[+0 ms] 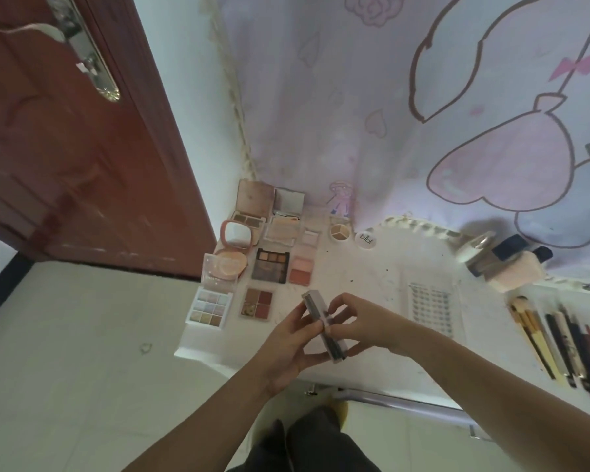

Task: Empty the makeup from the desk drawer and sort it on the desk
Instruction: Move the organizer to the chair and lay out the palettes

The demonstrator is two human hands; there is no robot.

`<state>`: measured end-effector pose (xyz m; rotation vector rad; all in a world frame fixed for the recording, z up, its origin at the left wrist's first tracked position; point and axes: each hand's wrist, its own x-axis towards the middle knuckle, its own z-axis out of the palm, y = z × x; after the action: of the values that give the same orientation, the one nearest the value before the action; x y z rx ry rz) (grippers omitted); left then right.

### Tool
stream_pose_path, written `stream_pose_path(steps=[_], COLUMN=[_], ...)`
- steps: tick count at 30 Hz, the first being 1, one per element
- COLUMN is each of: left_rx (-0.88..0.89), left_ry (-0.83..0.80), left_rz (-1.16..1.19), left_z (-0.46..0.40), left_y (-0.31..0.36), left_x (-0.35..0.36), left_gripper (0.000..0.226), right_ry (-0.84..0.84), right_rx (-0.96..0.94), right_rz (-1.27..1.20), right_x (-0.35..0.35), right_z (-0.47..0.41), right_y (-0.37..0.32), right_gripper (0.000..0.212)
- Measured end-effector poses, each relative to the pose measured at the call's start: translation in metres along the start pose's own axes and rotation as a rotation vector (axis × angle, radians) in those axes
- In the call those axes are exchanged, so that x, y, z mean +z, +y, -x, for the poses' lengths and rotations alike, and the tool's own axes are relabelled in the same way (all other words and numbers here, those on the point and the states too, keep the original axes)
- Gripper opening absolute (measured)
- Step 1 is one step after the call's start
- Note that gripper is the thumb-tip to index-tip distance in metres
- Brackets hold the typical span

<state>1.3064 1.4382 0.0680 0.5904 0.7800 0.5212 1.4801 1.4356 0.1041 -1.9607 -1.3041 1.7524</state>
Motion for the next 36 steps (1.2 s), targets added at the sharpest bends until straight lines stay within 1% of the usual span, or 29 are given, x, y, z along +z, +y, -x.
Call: stream_pose_path(steps=[3, 7, 8, 10, 12, 13, 16, 17, 19, 22, 27, 29, 31, 34, 36], left_rx=[0.015, -0.015, -0.026, -0.048, -0.077, -0.099, -0.178, -0.198, -0.211, -0.199, -0.203, -0.223, -0.269, -0.354, -0.386], left_ry=[0.031, 0.018, 0.028, 0.074, 0.136, 0.173, 0.314, 0.362, 0.431, 0.485, 0.538, 0.542, 0.524, 0.414, 0.340], left_rz=[0.042, 0.181, 0.224, 0.297, 0.355, 0.379, 0.434, 0.444, 0.471, 0.509, 0.519, 0.488, 0.432, 0.282, 0.134], left_z=[0.002, 0.003, 0.002, -0.001, -0.004, -0.006, -0.011, -0.012, -0.013, -0.015, -0.020, -0.019, -0.017, -0.022, -0.035], left_y=[-0.002, -0.003, -0.005, -0.012, -0.021, -0.024, -0.030, -0.029, -0.027, -0.020, -0.014, -0.014, -0.016, -0.021, -0.023], left_x=[-0.001, -0.008, -0.010, -0.012, -0.012, -0.012, -0.013, -0.015, -0.017, -0.019, -0.019, -0.019, -0.012, 0.015, 0.039], left_gripper=[0.040, 0.038, 0.038, 0.036, 0.034, 0.032, 0.024, 0.020, 0.015, 0.014, 0.011, 0.018, 0.020, 0.019, 0.020], right_ry=[-0.052, -0.184, -0.186, -0.091, 0.027, 0.055, 0.123, 0.138, 0.134, 0.129, 0.127, 0.153, 0.252, 0.449, 0.553], right_rx=[0.006, 0.012, 0.015, 0.015, -0.004, -0.022, -0.139, -0.180, -0.229, -0.266, -0.253, -0.255, -0.239, -0.119, -0.022], right_rz=[-0.121, -0.186, -0.225, -0.264, -0.163, -0.074, 0.338, 0.434, 0.502, 0.540, 0.537, 0.492, 0.382, 0.115, 0.062], right_x=[-0.013, -0.039, -0.045, -0.053, -0.053, -0.050, -0.038, -0.034, -0.029, -0.026, -0.021, -0.022, -0.032, -0.069, -0.091], right_z=[0.002, 0.001, -0.003, -0.015, -0.030, -0.038, -0.058, -0.063, -0.071, -0.083, -0.090, -0.087, -0.079, -0.059, -0.041], right_y=[0.003, 0.002, 0.002, 0.003, 0.001, -0.002, -0.009, -0.011, -0.015, -0.016, -0.016, -0.012, -0.004, 0.032, 0.062], right_gripper=[0.029, 0.024, 0.025, 0.023, 0.019, 0.019, 0.026, 0.028, 0.030, 0.031, 0.032, 0.032, 0.032, 0.027, 0.026])
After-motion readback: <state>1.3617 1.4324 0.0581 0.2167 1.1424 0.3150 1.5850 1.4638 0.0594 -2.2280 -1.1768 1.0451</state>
